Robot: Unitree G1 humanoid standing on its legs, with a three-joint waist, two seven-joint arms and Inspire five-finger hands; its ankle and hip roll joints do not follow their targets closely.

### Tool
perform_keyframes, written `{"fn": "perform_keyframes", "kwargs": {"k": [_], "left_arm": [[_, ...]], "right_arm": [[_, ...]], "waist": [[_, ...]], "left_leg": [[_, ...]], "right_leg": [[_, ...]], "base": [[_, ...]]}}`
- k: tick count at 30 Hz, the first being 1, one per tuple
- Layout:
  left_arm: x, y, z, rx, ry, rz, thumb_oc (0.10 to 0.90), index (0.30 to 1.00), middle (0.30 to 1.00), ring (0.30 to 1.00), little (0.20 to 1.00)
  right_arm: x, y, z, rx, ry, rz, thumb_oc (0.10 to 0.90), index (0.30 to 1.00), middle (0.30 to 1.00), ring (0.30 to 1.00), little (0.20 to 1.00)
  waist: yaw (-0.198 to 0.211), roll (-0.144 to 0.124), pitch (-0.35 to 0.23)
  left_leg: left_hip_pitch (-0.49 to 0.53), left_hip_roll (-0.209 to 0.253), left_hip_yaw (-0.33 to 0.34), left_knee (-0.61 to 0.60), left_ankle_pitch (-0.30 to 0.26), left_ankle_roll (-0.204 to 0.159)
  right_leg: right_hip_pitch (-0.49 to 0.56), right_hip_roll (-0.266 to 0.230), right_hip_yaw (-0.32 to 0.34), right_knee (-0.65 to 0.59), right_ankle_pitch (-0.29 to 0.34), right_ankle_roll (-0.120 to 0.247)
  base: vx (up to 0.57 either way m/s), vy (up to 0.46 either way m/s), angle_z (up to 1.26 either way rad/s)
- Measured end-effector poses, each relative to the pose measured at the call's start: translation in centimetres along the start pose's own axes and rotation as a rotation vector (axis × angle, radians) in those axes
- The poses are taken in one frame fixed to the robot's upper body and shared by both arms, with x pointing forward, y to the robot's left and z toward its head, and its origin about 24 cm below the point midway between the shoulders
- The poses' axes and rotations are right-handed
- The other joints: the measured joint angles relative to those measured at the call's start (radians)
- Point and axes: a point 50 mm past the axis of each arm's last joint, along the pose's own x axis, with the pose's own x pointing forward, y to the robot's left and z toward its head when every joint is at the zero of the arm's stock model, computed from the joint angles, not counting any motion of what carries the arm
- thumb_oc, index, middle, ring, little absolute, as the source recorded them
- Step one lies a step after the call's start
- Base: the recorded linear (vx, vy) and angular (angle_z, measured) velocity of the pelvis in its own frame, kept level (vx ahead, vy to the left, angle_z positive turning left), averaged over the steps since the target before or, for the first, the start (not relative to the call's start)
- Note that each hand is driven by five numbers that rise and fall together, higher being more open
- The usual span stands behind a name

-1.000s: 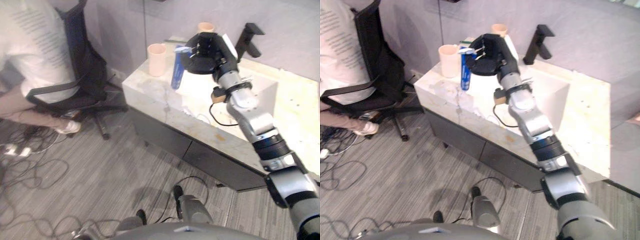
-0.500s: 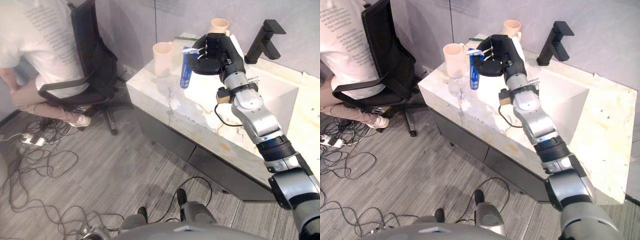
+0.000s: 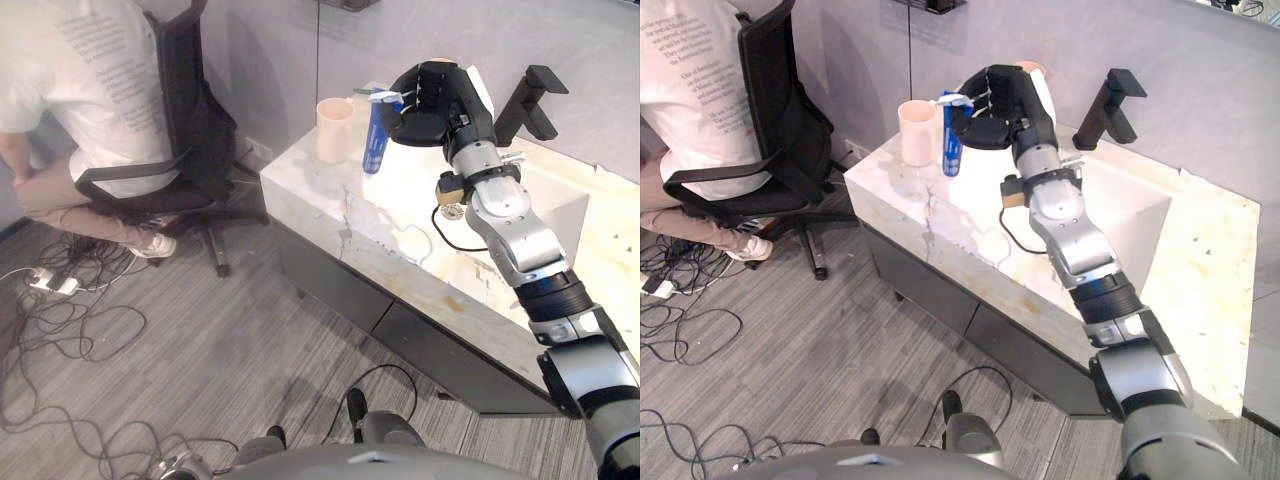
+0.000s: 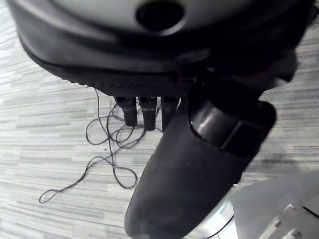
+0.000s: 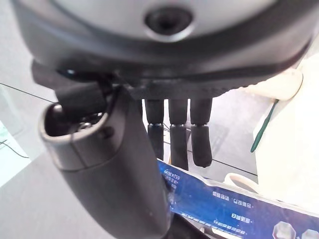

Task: Organize the bathroom.

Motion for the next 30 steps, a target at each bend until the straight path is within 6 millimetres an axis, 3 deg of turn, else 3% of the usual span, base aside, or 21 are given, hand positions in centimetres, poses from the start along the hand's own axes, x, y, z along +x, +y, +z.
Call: {"fn": "perform_keyframes", "kwargs": {"k": [13, 21, 27, 28, 29, 30], "left_arm": [[0.0, -0.3, -0.5, 0.014, 0.002, 0.001, 0.800, 0.900, 0.900, 0.900, 0.900], [0.1, -0.4, -0.6, 0.040, -0.021, 0.012, 0.800, 0.900, 0.900, 0.900, 0.900], [-0.1, -0.2, 0.5, 0.105, -0.071, 0.000, 0.800, 0.900, 0.900, 0.900, 0.900], [-0.1, 0.0, 0.9, 0.112, -0.086, 0.000, 0.800, 0.900, 0.900, 0.900, 0.900], [-0.1, 0.4, 1.2, 0.123, -0.103, 0.011, 0.800, 0.900, 0.900, 0.900, 0.900], [-0.1, 1.0, 1.9, 0.135, -0.120, 0.028, 0.800, 0.900, 0.900, 0.900, 0.900]], "right_arm": [[0.0, -2.6, 0.7, -0.033, -0.024, -0.092, 0.400, 0.300, 0.300, 0.300, 0.300], [0.0, -3.0, 0.8, -0.039, -0.022, -0.096, 0.400, 0.300, 0.300, 0.300, 0.300], [0.0, -3.2, 0.8, -0.036, -0.023, -0.106, 0.400, 0.300, 0.300, 0.300, 0.300], [-0.1, -3.4, 0.9, -0.047, -0.022, -0.108, 0.400, 0.300, 0.300, 0.300, 0.300], [-0.1, -3.6, 0.9, -0.053, -0.022, -0.112, 0.400, 0.300, 0.300, 0.300, 0.300], [0.0, -4.1, 1.1, -0.059, -0.028, -0.123, 0.400, 0.300, 0.300, 0.300, 0.300]], "waist": [[-0.010, 0.012, -0.015], [-0.015, 0.023, -0.023], [-0.020, 0.045, -0.038], [-0.022, 0.044, -0.039], [-0.025, 0.024, -0.049], [-0.031, 0.006, -0.044]], "left_leg": [[0.025, -0.001, -0.003, -0.036, 0.016, 0.000], [0.028, 0.001, 0.005, -0.039, 0.016, 0.000], [-0.006, 0.000, -0.031, -0.007, 0.021, -0.001], [-0.026, -0.005, -0.045, 0.005, 0.036, -0.029], [-0.051, -0.019, -0.056, 0.004, 0.067, -0.079], [-0.086, -0.027, -0.057, 0.056, 0.063, -0.119]], "right_leg": [[0.016, -0.005, -0.004, -0.016, 0.001, 0.001], [0.018, -0.004, 0.000, -0.014, 0.001, 0.002], [0.009, -0.013, -0.025, 0.000, -0.003, -0.006], [-0.011, -0.018, -0.029, 0.024, -0.013, -0.022], [-0.037, -0.038, -0.030, 0.035, -0.021, -0.035], [-0.047, -0.063, -0.044, 0.025, -0.011, -0.040]], "base": [[-0.02, -0.004, 0.00], [-0.01, -0.019, -0.01], [-0.17, 0.126, 0.16], [-0.27, 0.155, 0.34], [-0.27, 0.164, 0.43], [-0.24, 0.232, 0.42]]}}
